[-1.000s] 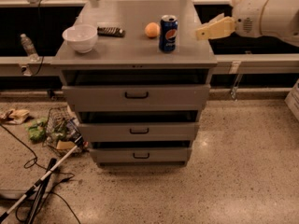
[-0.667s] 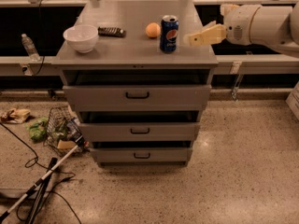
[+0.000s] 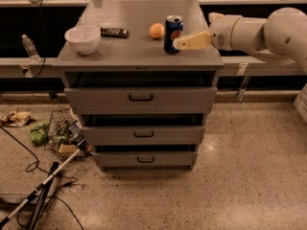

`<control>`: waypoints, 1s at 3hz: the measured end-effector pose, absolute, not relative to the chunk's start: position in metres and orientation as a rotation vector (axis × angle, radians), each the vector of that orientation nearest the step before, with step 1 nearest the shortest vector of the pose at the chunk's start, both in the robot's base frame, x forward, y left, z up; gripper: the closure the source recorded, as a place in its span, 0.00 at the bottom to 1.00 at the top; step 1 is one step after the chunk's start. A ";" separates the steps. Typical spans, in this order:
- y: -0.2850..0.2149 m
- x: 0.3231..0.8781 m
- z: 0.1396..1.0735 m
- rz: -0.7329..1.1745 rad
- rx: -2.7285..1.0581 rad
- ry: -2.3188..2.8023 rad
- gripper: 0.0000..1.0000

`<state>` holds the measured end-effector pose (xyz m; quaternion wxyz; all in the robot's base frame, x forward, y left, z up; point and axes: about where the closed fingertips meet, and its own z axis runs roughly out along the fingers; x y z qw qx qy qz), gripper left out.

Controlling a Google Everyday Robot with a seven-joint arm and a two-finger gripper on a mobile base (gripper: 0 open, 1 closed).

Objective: Pick pepsi can

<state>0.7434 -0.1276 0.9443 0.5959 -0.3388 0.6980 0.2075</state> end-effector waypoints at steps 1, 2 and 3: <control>-0.123 0.764 0.932 0.445 -0.779 1.641 0.00; -0.122 0.791 0.915 0.420 -0.760 1.656 0.00; -0.117 0.824 0.899 0.418 -0.752 1.649 0.00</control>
Offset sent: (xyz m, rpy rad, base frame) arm 0.0908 -0.0036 -0.0527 -0.0356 0.0097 -0.1112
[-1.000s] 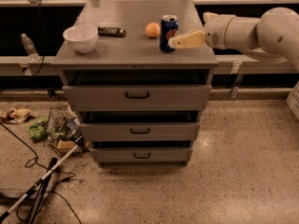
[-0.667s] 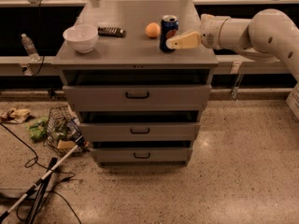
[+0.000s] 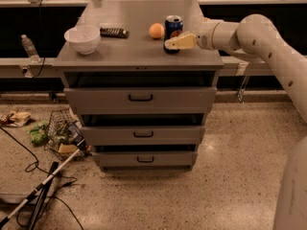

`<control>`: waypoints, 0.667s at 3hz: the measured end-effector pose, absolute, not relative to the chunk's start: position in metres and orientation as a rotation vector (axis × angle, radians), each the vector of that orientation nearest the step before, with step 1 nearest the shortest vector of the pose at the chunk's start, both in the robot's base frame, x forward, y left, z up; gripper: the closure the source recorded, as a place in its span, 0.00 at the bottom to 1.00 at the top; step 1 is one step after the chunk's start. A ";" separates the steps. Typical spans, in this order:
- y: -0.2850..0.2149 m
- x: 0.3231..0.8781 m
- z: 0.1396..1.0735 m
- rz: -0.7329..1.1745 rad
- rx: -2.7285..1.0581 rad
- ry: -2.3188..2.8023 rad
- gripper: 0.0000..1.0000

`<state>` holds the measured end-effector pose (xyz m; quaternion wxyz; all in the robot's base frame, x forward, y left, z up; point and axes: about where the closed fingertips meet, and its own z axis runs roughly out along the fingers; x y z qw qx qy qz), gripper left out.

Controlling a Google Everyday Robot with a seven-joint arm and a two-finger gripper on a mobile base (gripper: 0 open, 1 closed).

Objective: Pick pepsi can

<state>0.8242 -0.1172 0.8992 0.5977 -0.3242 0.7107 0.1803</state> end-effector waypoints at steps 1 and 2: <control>-0.110 0.851 0.879 0.428 -0.742 1.648 0.11; -0.100 0.868 0.868 0.446 -0.748 1.629 0.29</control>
Offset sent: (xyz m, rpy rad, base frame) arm 0.0654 0.0196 -0.0392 0.0386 -0.0289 0.0295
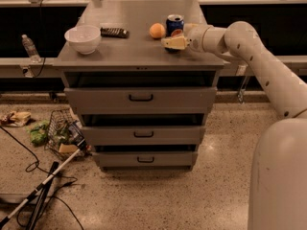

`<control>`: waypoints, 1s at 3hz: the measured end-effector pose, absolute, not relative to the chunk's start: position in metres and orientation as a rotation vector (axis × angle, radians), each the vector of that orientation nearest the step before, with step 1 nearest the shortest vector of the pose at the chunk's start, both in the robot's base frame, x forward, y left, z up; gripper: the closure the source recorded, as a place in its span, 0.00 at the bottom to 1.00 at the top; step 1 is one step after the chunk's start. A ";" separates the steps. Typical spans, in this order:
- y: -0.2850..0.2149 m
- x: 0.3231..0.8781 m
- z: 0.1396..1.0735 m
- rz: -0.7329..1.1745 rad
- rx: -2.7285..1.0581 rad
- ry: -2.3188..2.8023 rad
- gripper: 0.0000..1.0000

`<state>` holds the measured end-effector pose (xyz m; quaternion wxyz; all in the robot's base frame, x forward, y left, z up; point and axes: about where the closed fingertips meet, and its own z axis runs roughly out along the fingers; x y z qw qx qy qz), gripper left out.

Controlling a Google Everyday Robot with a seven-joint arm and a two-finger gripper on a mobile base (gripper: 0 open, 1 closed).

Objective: Pick pepsi can

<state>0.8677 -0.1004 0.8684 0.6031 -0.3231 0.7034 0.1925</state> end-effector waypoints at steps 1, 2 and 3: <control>-0.093 0.876 0.869 0.455 -0.764 1.595 0.52; -0.087 0.879 0.874 0.456 -0.772 1.566 0.75; -0.074 0.874 0.913 0.459 -0.808 1.473 0.98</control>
Offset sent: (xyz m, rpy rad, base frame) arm 0.0156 0.0110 0.0145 0.0182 -0.0883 0.0380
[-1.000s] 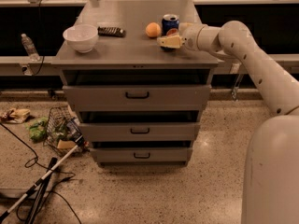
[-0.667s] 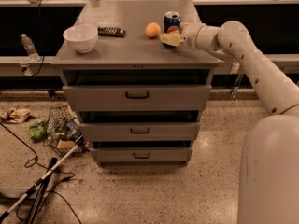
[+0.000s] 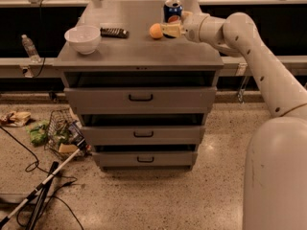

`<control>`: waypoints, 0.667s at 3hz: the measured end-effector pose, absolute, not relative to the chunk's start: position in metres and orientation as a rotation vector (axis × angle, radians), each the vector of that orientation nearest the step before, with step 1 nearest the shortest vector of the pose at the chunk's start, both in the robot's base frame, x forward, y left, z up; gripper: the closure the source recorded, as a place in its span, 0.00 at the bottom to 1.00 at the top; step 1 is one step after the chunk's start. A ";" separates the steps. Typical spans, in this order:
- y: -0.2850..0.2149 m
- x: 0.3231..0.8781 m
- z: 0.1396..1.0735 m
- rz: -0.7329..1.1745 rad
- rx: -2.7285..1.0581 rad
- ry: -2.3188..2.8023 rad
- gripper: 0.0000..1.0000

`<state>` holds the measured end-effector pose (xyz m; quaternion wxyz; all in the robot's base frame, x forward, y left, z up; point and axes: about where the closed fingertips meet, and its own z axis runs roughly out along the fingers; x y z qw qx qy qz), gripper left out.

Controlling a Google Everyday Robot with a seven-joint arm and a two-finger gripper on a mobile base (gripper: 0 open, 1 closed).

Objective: Pick pepsi can

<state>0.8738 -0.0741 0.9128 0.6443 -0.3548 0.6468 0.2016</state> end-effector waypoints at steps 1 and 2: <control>-0.056 0.860 0.972 0.498 -0.850 1.362 1.00; -0.049 0.849 1.004 0.549 -0.862 1.300 1.00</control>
Offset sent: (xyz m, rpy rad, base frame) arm -0.0318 0.0224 0.1272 0.1107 -0.1450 0.1735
